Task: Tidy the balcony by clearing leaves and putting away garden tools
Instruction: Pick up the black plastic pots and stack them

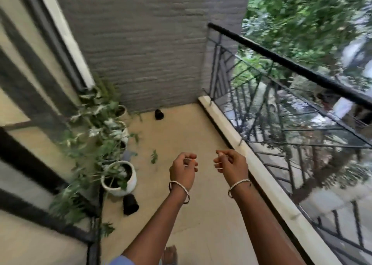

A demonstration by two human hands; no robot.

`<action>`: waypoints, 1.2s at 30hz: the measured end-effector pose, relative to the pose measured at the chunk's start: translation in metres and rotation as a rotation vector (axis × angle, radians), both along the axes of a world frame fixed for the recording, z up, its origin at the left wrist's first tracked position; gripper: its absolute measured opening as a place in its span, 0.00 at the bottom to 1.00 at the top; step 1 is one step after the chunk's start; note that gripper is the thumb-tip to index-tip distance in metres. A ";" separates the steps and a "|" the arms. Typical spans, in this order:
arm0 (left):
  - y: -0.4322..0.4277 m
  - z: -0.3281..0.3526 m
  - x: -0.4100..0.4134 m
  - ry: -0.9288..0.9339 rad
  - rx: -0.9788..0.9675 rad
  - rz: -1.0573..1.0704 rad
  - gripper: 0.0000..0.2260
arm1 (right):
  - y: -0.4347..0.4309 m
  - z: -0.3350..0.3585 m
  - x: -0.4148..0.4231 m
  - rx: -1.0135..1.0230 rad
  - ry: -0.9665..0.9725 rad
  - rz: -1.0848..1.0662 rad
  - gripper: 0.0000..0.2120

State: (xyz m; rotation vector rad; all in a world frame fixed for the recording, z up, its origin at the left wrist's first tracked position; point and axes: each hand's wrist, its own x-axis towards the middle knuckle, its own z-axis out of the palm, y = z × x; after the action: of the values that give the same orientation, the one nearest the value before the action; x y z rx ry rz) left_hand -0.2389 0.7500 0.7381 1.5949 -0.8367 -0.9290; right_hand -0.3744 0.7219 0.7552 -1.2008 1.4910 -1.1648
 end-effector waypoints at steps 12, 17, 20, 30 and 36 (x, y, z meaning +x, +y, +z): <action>-0.051 -0.051 0.205 0.015 0.106 0.308 0.09 | -0.104 -0.052 0.207 0.122 0.017 0.315 0.08; -0.043 -0.090 0.255 0.120 0.207 0.492 0.07 | -0.119 -0.083 0.264 0.215 0.083 0.446 0.08; -0.031 -0.114 0.271 0.164 0.275 0.585 0.06 | -0.123 -0.104 0.286 0.280 0.120 0.513 0.09; -0.049 -0.174 0.317 0.260 0.434 0.846 0.06 | -0.173 -0.180 0.359 0.455 0.298 0.780 0.08; -0.071 -0.244 0.336 0.345 0.505 0.912 0.09 | -0.208 -0.274 0.392 0.546 0.488 0.880 0.12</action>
State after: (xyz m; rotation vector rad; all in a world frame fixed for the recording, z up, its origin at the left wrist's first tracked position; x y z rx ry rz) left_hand 0.0974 0.6791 0.4944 1.8838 0.4093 -0.7103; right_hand 0.0175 0.5140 0.4816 -1.5415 1.2424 0.1281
